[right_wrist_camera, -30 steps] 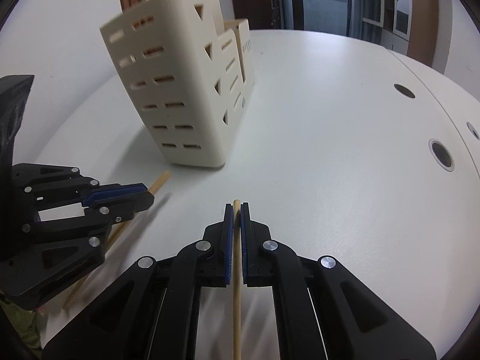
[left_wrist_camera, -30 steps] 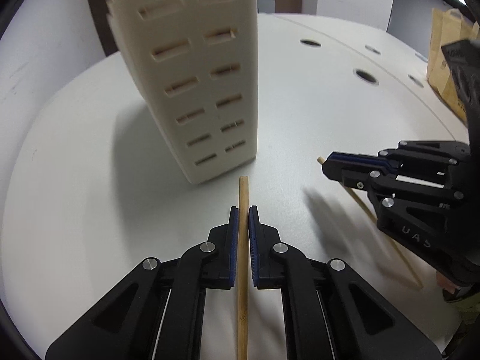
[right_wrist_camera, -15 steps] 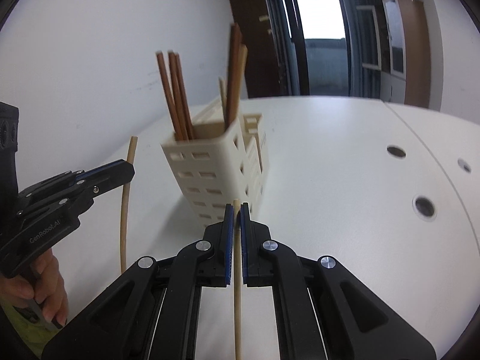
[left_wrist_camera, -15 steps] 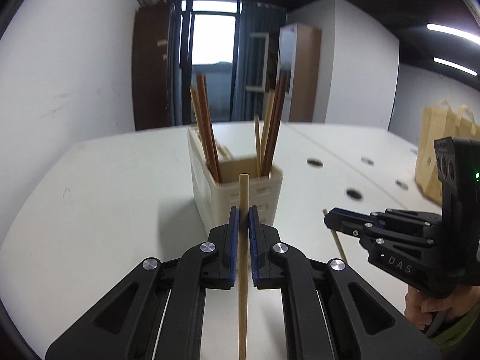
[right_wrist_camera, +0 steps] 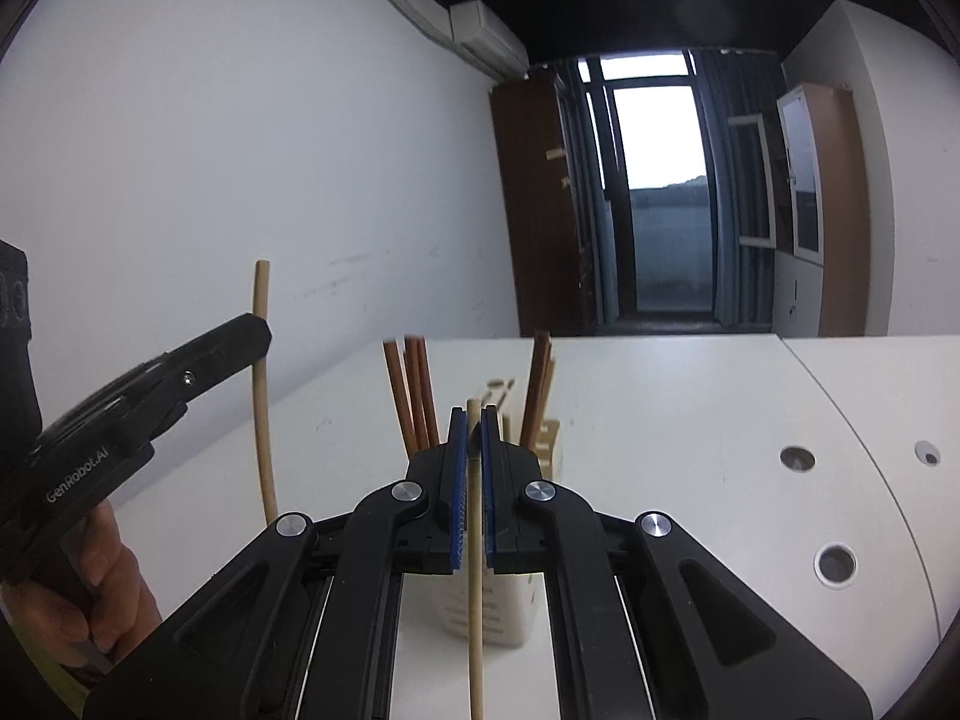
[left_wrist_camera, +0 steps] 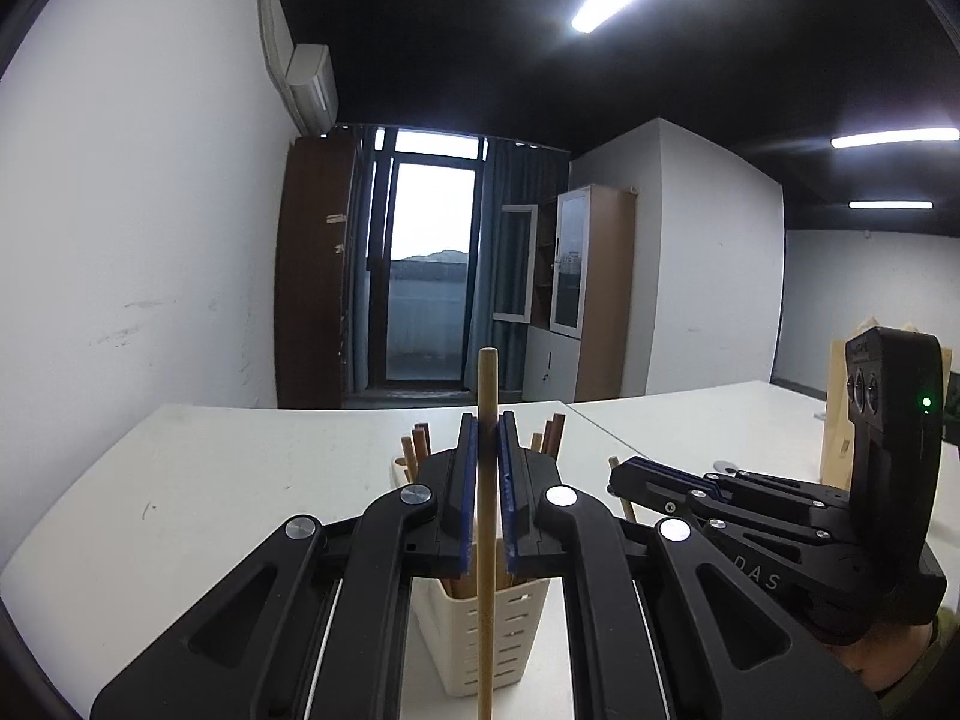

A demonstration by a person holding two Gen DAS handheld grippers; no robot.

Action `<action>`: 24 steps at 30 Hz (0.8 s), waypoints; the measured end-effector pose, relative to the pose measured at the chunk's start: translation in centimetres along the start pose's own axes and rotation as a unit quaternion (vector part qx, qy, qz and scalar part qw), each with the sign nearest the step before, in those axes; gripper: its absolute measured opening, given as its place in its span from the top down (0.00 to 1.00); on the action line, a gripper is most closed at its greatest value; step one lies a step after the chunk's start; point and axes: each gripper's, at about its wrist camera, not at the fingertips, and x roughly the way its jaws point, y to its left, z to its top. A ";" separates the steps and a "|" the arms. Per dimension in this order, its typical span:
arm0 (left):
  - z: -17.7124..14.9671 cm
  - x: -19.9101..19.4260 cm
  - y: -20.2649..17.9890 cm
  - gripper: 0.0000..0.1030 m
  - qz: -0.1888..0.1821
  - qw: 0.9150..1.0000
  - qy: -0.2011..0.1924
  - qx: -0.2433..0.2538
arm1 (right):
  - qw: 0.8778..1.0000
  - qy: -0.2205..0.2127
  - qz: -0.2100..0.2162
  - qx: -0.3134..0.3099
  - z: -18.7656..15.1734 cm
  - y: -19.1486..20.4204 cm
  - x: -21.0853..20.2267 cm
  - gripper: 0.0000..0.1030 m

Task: Organize utensils
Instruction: 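Lift both bamboo chopsticks upright and carry them above the holder, then lower both bamboo chopsticks into the holder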

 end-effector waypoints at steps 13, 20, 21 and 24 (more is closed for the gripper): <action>1.5 -0.7 -0.5 0.94 0.029 0.993 -0.113 -0.017 | 0.995 -0.101 0.013 -0.002 2.6 -0.9 0.9 0.95; 1.7 -1.5 -1.7 0.94 0.059 0.980 -0.191 -0.011 | 0.980 -0.197 0.020 0.032 3.3 -2.7 0.6 0.95; 1.6 -1.6 -1.9 0.94 0.061 0.978 -0.200 -0.008 | 0.979 -0.202 0.021 0.036 3.3 -3.1 0.9 0.95; 1.6 -1.7 -2.3 0.94 0.064 0.973 -0.223 -0.005 | 0.973 -0.227 0.019 0.038 3.4 -3.7 1.2 0.95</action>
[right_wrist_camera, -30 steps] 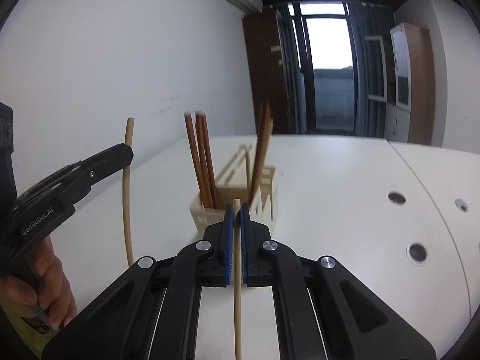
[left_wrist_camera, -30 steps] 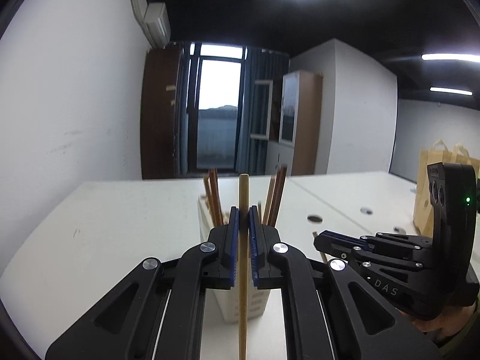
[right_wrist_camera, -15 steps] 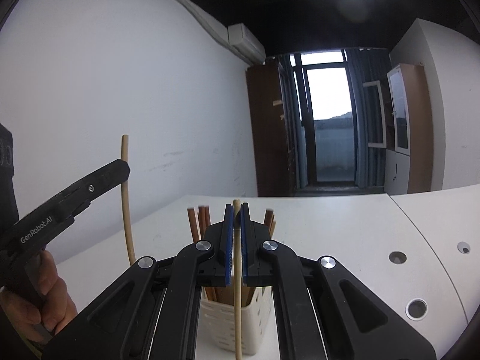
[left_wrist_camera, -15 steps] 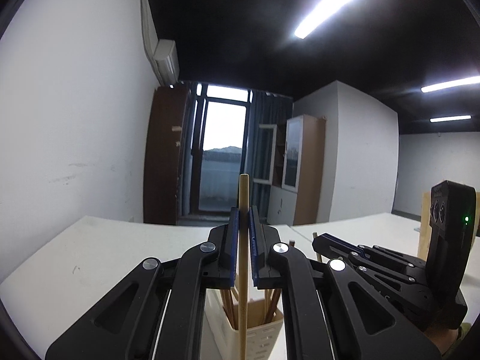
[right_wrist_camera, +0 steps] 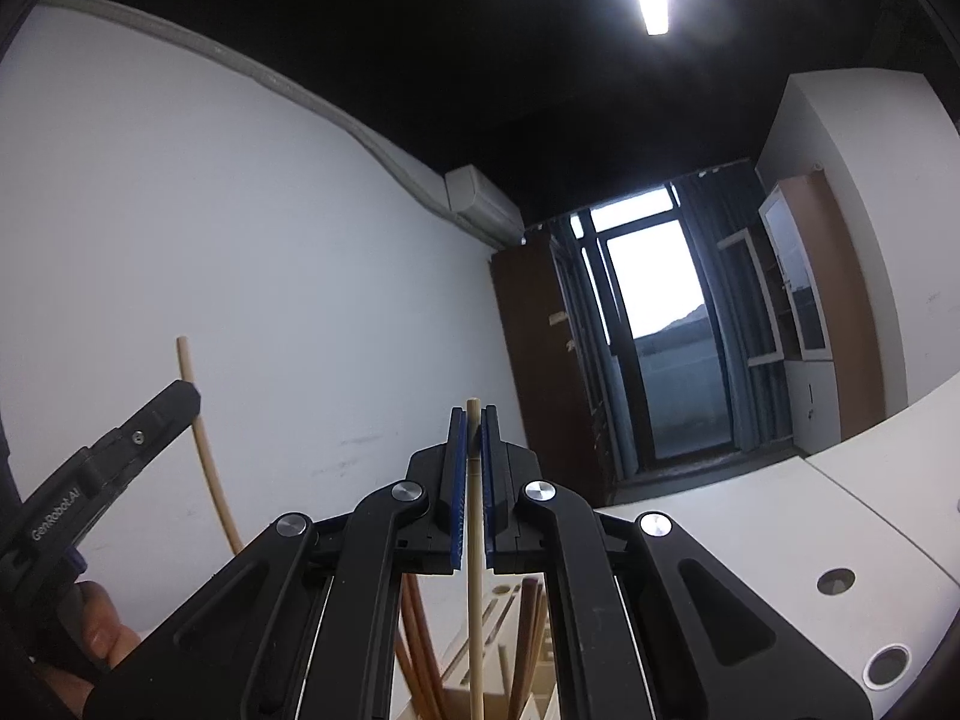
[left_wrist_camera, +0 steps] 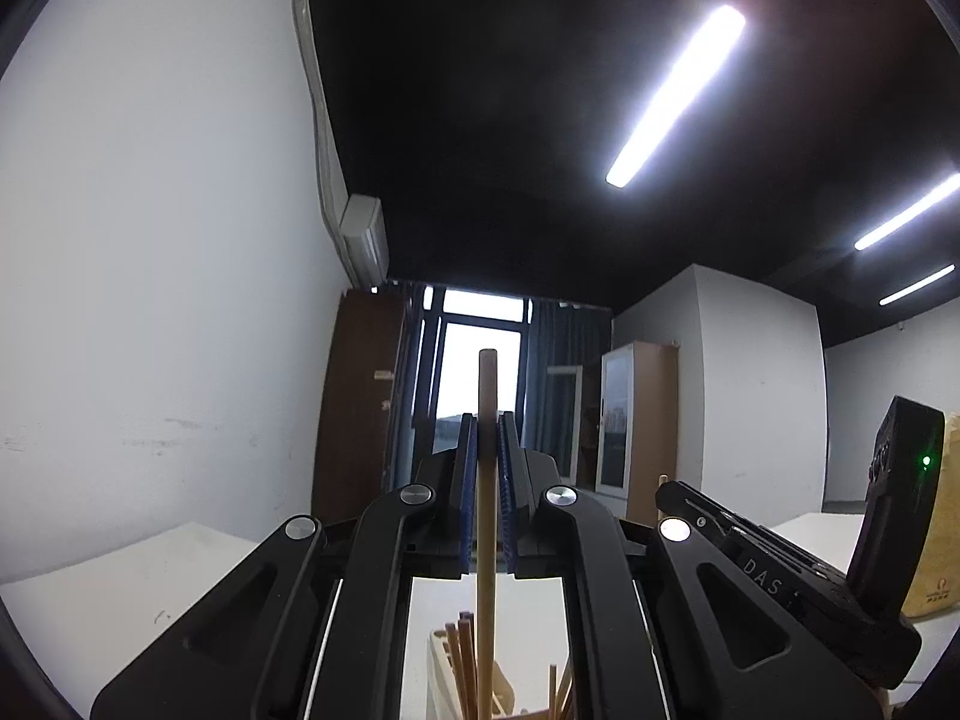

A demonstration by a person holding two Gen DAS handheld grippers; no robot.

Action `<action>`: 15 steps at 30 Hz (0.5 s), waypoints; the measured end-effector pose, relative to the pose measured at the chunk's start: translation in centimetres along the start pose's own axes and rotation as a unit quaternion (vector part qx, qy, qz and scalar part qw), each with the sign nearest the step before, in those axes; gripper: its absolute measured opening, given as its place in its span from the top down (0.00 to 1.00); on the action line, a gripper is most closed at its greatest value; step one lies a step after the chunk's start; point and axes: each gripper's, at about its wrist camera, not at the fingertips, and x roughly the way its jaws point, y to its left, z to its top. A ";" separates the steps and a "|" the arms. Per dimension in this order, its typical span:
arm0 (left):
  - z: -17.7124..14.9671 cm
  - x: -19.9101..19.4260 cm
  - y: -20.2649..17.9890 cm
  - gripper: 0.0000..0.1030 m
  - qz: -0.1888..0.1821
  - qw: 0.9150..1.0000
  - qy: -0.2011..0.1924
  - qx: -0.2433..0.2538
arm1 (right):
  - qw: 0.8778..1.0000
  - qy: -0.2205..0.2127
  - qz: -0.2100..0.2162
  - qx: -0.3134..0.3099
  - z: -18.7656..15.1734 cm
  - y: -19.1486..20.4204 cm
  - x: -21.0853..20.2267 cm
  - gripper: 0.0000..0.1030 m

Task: Organize utensils
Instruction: 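Lower both bamboo chopsticks into the holder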

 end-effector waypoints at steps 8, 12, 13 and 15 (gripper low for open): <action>-1.5 1.2 0.7 0.94 0.012 0.999 -0.031 -0.038 | 0.998 -0.054 0.000 0.045 -0.6 -1.7 1.0 0.95; -2.9 2.8 0.9 0.94 0.011 0.999 -0.005 -0.043 | 0.998 -0.054 0.007 0.035 -1.8 -1.5 1.9 0.95; -3.3 3.2 1.0 0.94 0.011 0.999 0.006 -0.045 | 0.998 -0.051 0.008 0.030 -2.2 -1.3 2.1 0.95; -4.1 3.8 1.1 0.94 0.010 0.999 0.023 -0.045 | 0.999 -0.036 0.020 0.031 -2.6 -1.2 2.2 0.95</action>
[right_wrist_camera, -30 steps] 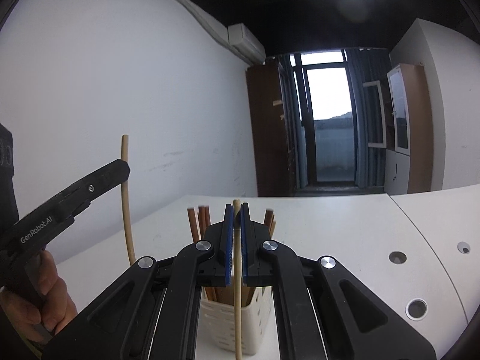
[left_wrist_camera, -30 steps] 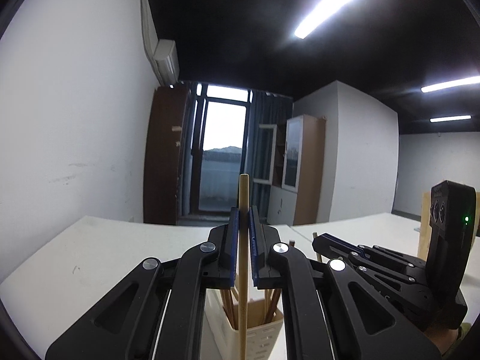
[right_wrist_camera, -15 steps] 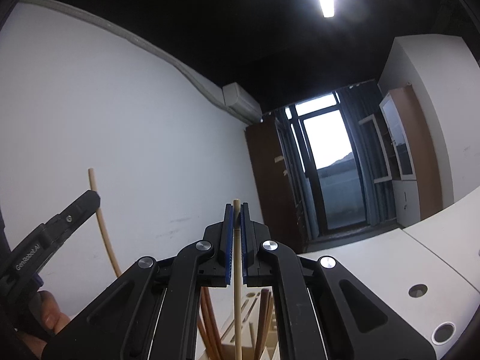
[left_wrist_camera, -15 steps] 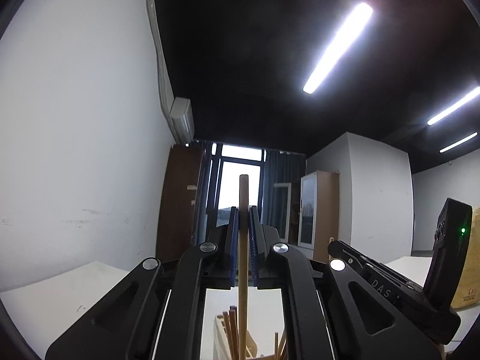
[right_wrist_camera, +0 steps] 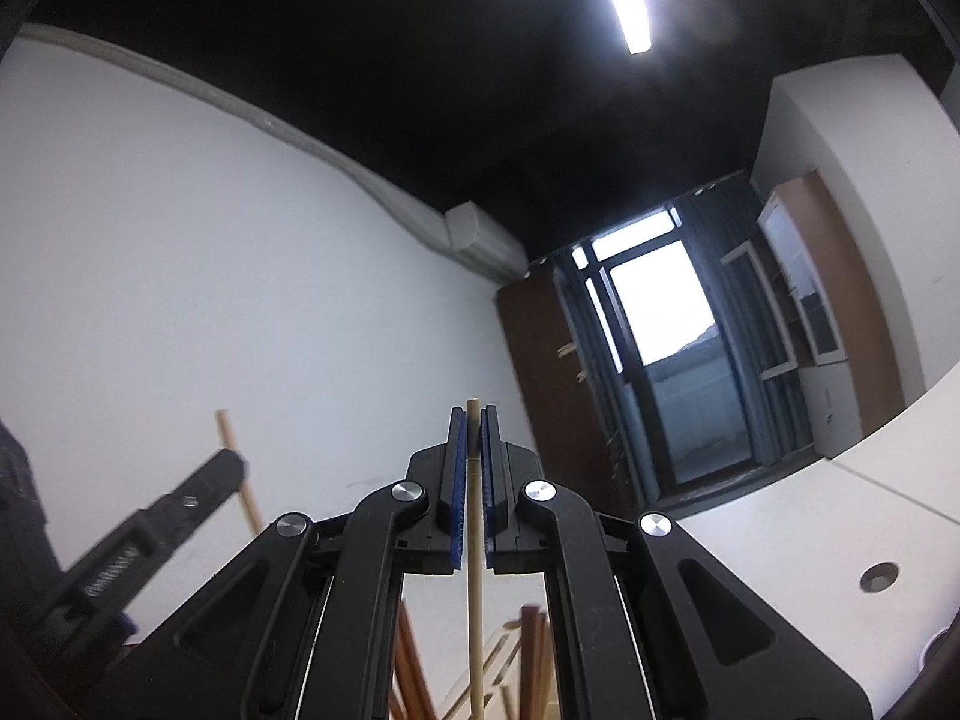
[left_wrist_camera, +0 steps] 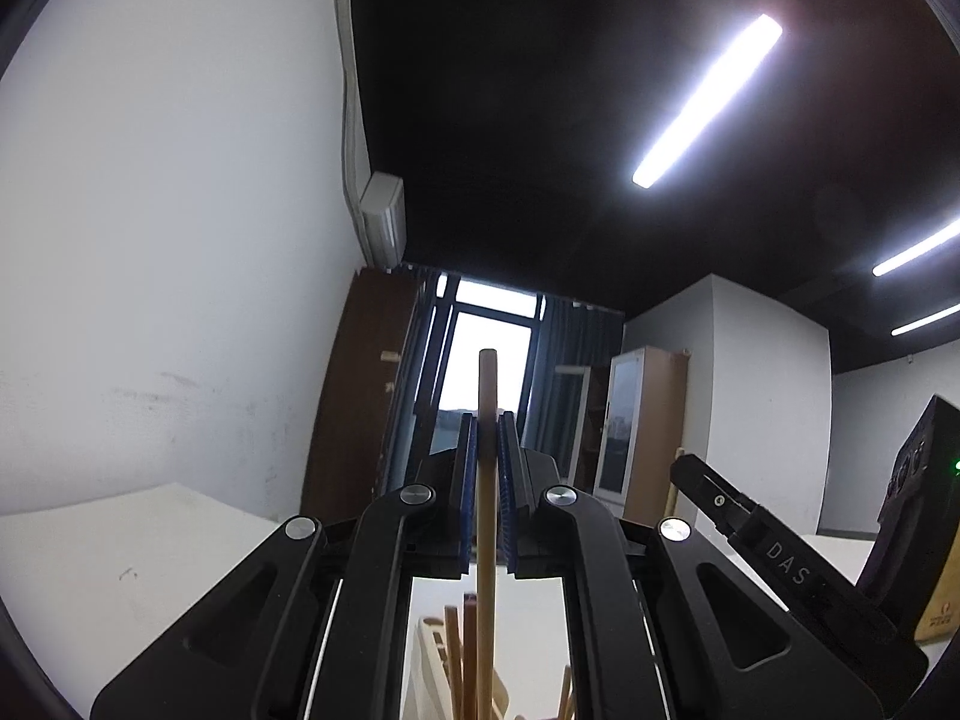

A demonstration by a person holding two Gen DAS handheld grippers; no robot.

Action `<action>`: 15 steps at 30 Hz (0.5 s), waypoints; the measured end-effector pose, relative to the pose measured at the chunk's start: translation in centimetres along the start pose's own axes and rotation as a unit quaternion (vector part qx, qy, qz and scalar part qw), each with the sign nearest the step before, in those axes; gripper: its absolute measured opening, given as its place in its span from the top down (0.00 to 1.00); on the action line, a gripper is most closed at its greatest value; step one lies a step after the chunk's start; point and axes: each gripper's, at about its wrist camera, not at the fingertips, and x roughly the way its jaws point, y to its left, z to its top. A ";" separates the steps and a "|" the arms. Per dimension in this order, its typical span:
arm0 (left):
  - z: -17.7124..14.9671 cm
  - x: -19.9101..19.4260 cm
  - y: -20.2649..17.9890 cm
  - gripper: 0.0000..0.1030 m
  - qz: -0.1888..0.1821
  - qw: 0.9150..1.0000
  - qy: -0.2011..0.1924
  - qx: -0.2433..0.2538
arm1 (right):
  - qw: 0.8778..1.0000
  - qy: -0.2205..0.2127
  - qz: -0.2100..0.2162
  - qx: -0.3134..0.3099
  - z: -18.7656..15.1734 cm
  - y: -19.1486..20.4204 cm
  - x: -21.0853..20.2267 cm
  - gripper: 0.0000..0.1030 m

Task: Organize utensils
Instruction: 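Lower both bamboo chopsticks into the holder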

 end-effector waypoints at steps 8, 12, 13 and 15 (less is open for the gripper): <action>-0.7 0.1 0.2 0.94 -0.009 0.999 0.032 0.005 | 0.999 0.012 0.005 -0.037 -1.2 1.2 -0.5 0.95; -1.3 0.0 -0.1 0.94 -0.011 0.999 0.043 0.014 | 0.999 0.027 0.003 -0.046 -1.7 1.4 -0.3 0.95; -1.4 0.0 0.0 0.94 -0.012 0.999 0.045 0.015 | 0.998 0.029 0.001 -0.047 -1.8 1.4 -0.3 0.95; -1.4 -0.1 0.0 0.94 -0.012 0.999 0.048 0.019 | 0.998 0.027 -0.002 -0.055 -1.7 1.7 -0.6 0.95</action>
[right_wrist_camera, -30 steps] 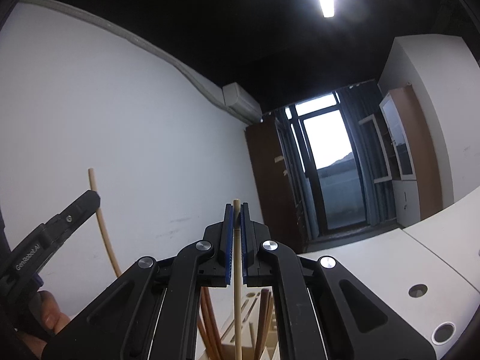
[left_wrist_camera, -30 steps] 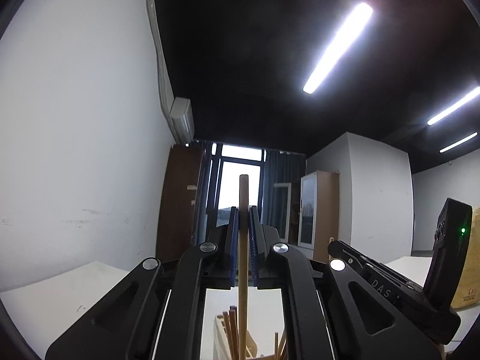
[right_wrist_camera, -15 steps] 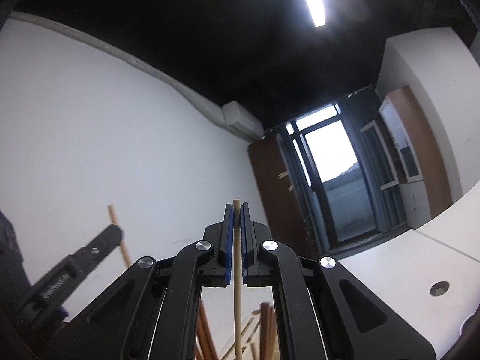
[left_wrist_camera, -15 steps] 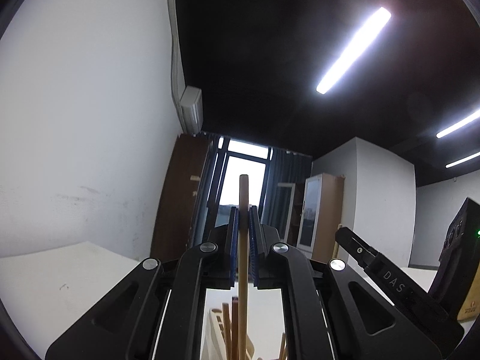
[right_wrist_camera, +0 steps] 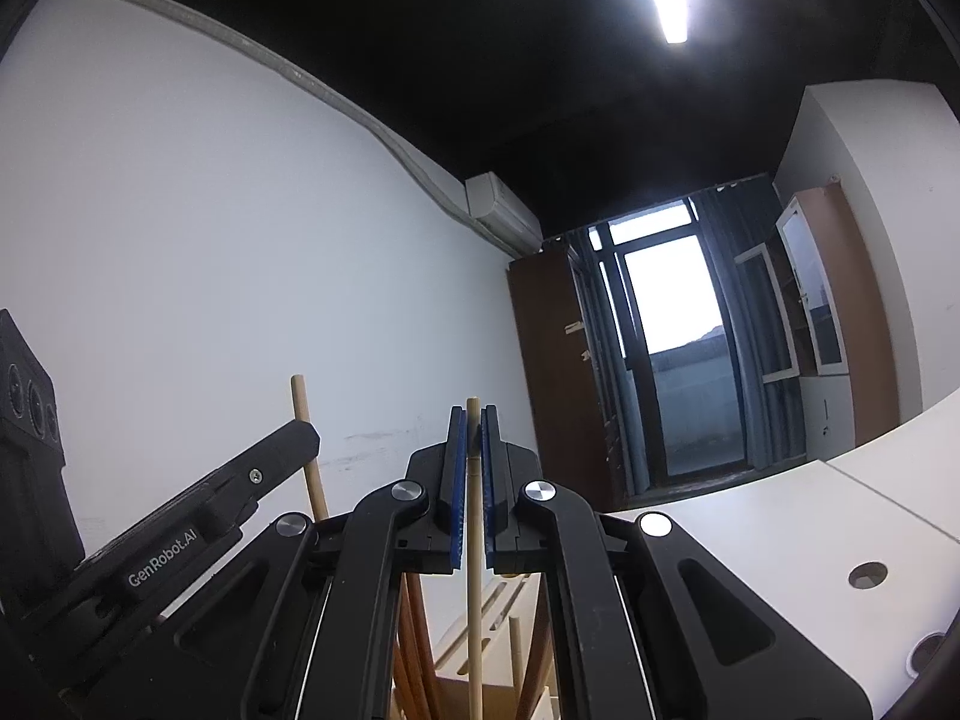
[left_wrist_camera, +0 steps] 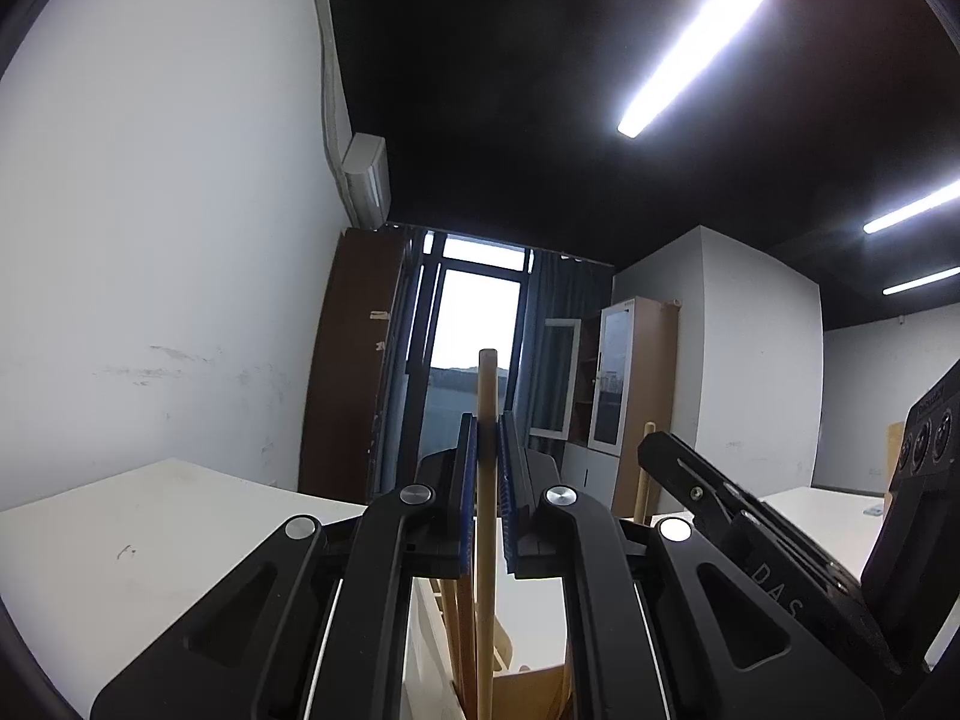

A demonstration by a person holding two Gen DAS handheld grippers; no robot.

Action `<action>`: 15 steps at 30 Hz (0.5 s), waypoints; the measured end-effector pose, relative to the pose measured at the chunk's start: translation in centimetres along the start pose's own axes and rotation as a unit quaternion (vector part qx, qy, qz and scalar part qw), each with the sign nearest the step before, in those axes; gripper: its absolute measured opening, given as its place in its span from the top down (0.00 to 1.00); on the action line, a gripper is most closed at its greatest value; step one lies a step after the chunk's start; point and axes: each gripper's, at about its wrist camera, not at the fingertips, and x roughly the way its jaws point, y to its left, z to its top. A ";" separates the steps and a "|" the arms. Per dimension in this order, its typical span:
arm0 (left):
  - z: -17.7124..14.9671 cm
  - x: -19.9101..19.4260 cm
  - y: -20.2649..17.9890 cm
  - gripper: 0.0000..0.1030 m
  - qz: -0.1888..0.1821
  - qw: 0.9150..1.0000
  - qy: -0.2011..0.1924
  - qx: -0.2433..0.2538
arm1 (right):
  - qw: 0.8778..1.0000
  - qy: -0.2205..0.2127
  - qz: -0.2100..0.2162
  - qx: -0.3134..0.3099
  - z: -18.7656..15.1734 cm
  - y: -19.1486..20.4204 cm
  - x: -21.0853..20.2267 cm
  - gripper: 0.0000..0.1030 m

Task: Organize utensils
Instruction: 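Lower both bamboo chopsticks into the holder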

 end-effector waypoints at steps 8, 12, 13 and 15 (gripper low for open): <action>-0.1 0.2 0.1 0.94 -0.004 1.000 0.007 0.009 | 1.000 -0.014 -0.005 -0.019 0.0 0.1 -0.5 0.95; -0.2 0.2 0.1 0.94 -0.005 1.000 0.005 0.016 | 1.000 -0.007 -0.009 -0.017 -0.3 -0.4 0.2 0.95; -0.2 0.2 0.2 0.94 -0.004 1.000 0.006 0.017 | 1.000 -0.003 -0.009 -0.016 -0.4 -0.5 0.3 0.95; -0.2 0.2 0.3 0.94 -0.006 1.000 0.009 0.017 | 1.000 -0.001 -0.010 -0.019 -0.5 -0.4 0.2 0.95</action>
